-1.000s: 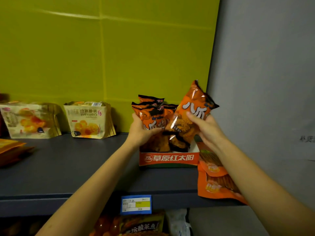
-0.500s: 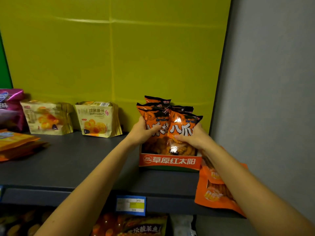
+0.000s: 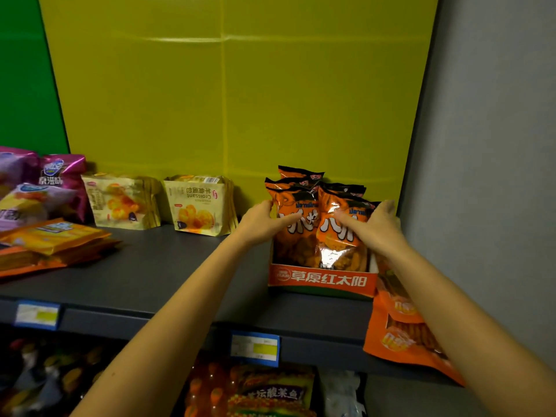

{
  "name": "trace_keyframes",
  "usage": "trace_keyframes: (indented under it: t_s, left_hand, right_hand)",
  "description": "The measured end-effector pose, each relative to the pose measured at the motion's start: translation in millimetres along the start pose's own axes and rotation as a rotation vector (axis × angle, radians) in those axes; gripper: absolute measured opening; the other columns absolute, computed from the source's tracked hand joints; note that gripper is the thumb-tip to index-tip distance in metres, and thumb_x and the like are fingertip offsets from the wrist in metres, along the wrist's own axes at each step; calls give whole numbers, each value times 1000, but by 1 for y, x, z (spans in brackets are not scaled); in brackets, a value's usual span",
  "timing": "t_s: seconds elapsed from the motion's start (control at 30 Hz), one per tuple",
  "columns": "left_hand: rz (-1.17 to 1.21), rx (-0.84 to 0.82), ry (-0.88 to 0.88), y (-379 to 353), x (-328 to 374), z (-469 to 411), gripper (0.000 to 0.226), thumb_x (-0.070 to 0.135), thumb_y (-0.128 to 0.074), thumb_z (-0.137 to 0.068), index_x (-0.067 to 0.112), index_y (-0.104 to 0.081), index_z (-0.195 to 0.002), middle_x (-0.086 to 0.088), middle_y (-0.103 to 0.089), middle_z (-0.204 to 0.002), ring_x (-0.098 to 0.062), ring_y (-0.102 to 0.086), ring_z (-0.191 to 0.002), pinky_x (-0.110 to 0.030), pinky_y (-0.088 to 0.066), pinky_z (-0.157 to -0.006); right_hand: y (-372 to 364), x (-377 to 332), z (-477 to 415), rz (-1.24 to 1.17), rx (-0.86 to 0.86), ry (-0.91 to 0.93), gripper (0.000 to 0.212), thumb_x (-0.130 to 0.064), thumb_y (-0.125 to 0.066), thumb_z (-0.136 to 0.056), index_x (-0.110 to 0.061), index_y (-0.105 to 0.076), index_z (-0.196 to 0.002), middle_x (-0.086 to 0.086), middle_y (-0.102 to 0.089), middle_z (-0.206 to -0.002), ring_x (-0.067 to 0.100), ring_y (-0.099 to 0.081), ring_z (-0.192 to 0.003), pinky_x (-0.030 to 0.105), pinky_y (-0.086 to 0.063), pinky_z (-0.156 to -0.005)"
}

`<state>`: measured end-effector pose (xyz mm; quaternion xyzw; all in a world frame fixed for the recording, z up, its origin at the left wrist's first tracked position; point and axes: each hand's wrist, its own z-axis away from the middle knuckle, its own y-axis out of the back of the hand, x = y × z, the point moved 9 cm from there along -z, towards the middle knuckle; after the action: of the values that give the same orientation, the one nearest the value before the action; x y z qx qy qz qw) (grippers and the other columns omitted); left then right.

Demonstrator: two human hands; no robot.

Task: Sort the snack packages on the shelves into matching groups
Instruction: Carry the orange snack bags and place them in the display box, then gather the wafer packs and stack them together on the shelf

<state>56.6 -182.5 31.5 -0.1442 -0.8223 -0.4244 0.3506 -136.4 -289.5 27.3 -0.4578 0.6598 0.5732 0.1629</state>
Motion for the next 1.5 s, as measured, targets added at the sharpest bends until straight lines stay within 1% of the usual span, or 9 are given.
trace_keyframes:
  t_s: [0.1, 0.33, 0.5, 0.77, 1.0, 1.1, 1.33, 1.43, 1.5]
  left_hand:
    - [-101, 44, -16, 33, -13, 8, 58, 44, -55, -87, 2, -53, -125, -12, -60, -122, -26, -57, -111, -40, -47, -94]
    - [-295, 165, -52, 137, -69, 55, 26, 30, -52, -91, 11, -66, -101, -5, -68, -92, -21, -63, -84, -39, -51, -75]
    - [-431, 301, 18, 232, -123, 102, 24, 31, -55, -89, 11, -67, -96, -5, -70, -89, -24, -64, -81, -40, -52, -74]
    - [-493, 416, 206, 353, -217, 170, 19, 33, -59, -86, 18, -70, -88, -7, -72, -91, -30, -65, -89, -34, -44, -71]
    - [-524, 386, 289, 406, -270, 192, 29, 47, -54, -79, 22, -68, -85, -4, -72, -86, -30, -67, -81, -41, -52, -75]
    - [-530, 371, 301, 413, -288, 188, 18, 38, -58, -85, 23, -67, -87, 0, -70, -85, -26, -67, -82, -39, -52, -76]
    - [-532, 359, 280, 411, -315, 156, 19, 35, -57, -86, 21, -68, -93, 3, -62, -84, -24, -63, -88, -31, -45, -70]
    - [-539, 360, 247, 411, -320, 140, 20, 35, -58, -86, 21, -68, -94, 0, -67, -89, -24, -64, -88, -32, -46, -70]
    - [-534, 362, 232, 413, -325, 129, 19, 36, -58, -85, 23, -69, -92, -1, -70, -94, -24, -64, -89, -34, -47, -71]
  right_hand:
    - [18, -30, 15, 64, 132, 183, 91, -48, -58, -83, -7, -12, -150, 10, -9, -159, 30, -13, -146, 44, -21, -115]
    - [-9, -98, 48, 69, 169, 407, 40, -29, -58, -88, -15, -52, -126, 7, -48, -134, 23, -44, -126, 36, -36, -98]
    - [-84, -156, 73, 18, 6, 472, 28, -23, -62, -86, -12, -61, -112, 8, -61, -119, 13, -54, -91, 29, -43, -80]
    - [-219, -232, 119, -24, -238, 416, 13, -29, -63, -84, -26, -58, -95, -6, -61, -95, 13, -58, -88, 35, -51, -85]
    - [-306, -285, 137, -21, -365, 425, 24, -35, -63, -83, -20, -64, -102, -2, -64, -97, 18, -61, -98, 34, -48, -85]
    - [-335, -299, 132, 8, -398, 376, 42, -45, -62, -82, -15, -61, -112, 1, -65, -113, 19, -60, -107, 34, -47, -90]
    - [-403, -310, 113, 19, -518, 219, 108, -80, -59, -57, -16, -37, -142, 5, -45, -145, 30, -46, -130, 42, -41, -105]
    - [-418, -311, 103, 113, -537, 148, 129, -75, -64, -57, -5, -8, -150, 13, -22, -156, 32, -30, -140, 42, -31, -113]
    - [-435, -310, 95, 60, -615, 117, 144, -76, -70, -45, -2, -4, -149, 12, -23, -156, 30, -32, -139, 41, -34, -111]
